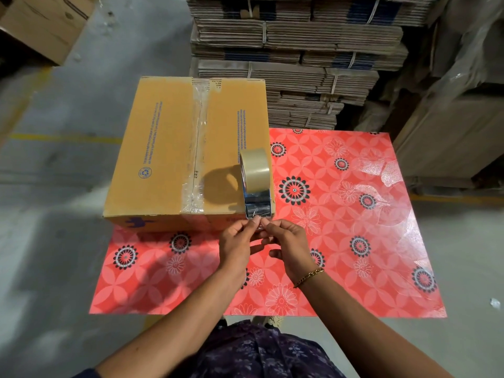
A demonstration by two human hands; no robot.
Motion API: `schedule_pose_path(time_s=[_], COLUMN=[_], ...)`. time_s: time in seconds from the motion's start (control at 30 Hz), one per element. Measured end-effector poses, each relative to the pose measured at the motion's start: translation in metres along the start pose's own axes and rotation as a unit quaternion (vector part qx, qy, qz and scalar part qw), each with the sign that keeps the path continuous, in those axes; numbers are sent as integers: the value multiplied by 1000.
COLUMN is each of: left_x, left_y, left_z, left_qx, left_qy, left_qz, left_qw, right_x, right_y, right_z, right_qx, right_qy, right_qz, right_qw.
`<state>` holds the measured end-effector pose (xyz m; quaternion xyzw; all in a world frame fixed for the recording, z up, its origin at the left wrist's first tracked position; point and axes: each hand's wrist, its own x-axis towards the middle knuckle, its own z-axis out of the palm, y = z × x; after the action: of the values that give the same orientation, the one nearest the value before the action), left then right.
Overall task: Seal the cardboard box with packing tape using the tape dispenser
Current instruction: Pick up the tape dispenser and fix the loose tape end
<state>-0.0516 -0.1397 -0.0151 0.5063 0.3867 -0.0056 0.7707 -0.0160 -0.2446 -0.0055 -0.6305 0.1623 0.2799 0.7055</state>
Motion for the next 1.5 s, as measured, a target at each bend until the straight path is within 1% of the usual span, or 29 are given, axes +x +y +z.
schedule_pose_path(time_s=[0.17,0.37,0.43,0.57,0.63,0.7,0.8,0.87,0.9,0.97,1.1,1.17,1.23,1.37,1.43,1.5], left_x=[-1,7,9,14,14,12,13,13,12,12,4,-6,2,32,33,34], left_y=[-1,-5,-5,-9,-13,-11,9,32,43,59,77,87,81,57,49,41], left_z=[-3,-14,-20,-38,-53,-65,-65,-51,-41,-23,-1,3,-1,-4,7,27], left_qx=[19,95,127,208,277,315,290,243,205,140,62,61,68,113,118,113], left_qy=[-17,-45,-45,-39,-47,-34,-18,-43,-66,-104,-182,-201,-209,-227,-241,-244], left_qz=[38,90,99,89,89,120,179,197,190,139,73,62,62,55,39,48], left_qw=[999,990,986,973,955,941,940,949,958,975,979,976,974,966,963,962], right_x=[2,3,5,9,12,16,23,28,30,31,31,31,29,21,17,14], right_y=[0,1,1,-2,-8,-19,-39,-51,-55,-61,-59,-57,-56,-57,-58,-60], right_z=[-5,-12,-14,-27,-34,-38,-33,-24,-18,-7,7,10,12,9,-2,-22], right_qx=[-19,-19,-45,-140,-144,-137,-127,-127,-121,-109,-117,-113,-113,-132,-133,-106], right_qy=[-21,-63,-65,-21,17,42,33,18,6,-27,-80,-83,-79,-61,-39,-27], right_qz=[1,21,29,25,-7,-50,-94,-102,-102,-102,-87,-80,-80,-106,-122,-122], right_qw=[1000,998,996,990,989,988,987,987,987,988,986,987,987,984,983,987])
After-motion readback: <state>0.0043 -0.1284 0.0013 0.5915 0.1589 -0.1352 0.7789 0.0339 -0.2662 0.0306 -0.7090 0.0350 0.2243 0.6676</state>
